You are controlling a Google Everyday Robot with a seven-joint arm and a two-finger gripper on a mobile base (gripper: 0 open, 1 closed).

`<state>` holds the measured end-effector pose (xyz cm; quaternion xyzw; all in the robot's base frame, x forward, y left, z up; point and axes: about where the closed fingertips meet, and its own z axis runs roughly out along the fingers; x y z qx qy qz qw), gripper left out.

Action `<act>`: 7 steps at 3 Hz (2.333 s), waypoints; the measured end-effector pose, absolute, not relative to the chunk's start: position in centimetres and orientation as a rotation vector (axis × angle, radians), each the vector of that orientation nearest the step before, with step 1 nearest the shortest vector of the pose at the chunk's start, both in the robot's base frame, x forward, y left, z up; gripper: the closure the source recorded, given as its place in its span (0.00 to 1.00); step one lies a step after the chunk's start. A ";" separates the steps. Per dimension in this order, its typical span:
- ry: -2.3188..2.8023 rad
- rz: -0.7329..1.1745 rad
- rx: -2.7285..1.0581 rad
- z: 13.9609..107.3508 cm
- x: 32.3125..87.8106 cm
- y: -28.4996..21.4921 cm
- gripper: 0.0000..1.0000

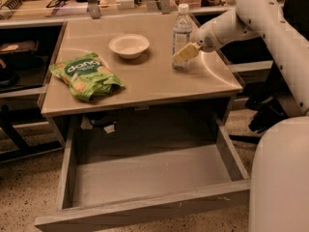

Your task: Place blue plastic bottle into top drawer

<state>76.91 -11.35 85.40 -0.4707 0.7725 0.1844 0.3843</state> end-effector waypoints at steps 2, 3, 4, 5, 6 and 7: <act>1.974 0.469 -1.194 85.8 75.8 -11.4 1.00; 2.001 0.461 -1.139 86.1 73.1 -12.1 1.00; 2.045 0.454 -1.054 86.3 69.3 -13.0 1.00; 2.085 0.471 -1.071 84.2 68.0 -12.7 1.00; 2.085 0.471 -1.070 84.7 68.0 -12.7 1.00; 2.086 0.462 -1.068 85.0 66.6 -12.5 1.00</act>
Offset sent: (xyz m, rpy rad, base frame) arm -0.0211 -0.0012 0.0054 -0.0113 0.0030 0.0038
